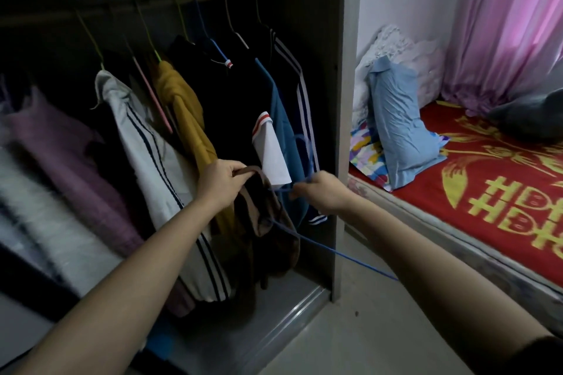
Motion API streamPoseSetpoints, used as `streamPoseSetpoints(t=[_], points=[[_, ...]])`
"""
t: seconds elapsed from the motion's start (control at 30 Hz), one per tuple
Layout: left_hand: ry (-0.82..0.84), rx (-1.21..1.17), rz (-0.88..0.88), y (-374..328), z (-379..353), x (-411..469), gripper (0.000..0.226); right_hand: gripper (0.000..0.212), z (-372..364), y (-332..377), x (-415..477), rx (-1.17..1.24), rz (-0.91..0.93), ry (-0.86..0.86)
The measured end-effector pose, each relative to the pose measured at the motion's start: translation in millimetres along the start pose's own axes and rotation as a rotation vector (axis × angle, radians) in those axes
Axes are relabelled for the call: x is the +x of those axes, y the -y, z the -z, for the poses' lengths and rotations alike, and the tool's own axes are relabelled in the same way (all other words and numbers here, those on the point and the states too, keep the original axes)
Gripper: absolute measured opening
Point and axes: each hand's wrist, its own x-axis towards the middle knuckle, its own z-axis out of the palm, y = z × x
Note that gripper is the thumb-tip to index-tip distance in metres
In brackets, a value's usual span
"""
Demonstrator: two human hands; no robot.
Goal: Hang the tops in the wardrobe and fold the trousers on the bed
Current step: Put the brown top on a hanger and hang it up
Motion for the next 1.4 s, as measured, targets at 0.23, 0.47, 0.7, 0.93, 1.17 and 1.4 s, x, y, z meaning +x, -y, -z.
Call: streamPoseSetpoints(t=[0.23,0.47,0.7,0.93,1.17,1.4], points=[[-0.137,-0.061,0.07,21,24,-5,0.026,0.025,-11,26,-4,0.371,0.135,-0.188],[-0.211,-0.282,0.25,20,37,0,0.028,0.031,-23,28,-11,0.313,0.276,-0.256],[-0.071,-0.263,0.165,-7,34,0,0.024,0.027,-32,3,-17,0.041,0.027,0.124],[0.019,-0.582,0.166,-37,15,-6,0.018,0.033,-36,10,-20,0.547,0.044,0.091],[0.209,-0.568,0.025,-49,46,-15,0.032,0.026,-24,19,-10,0.637,0.082,0.002],[-0.263,-0.101,0.041,24,54,-20,0.006,0.029,5,25,-15,0.794,0.216,-0.059]])
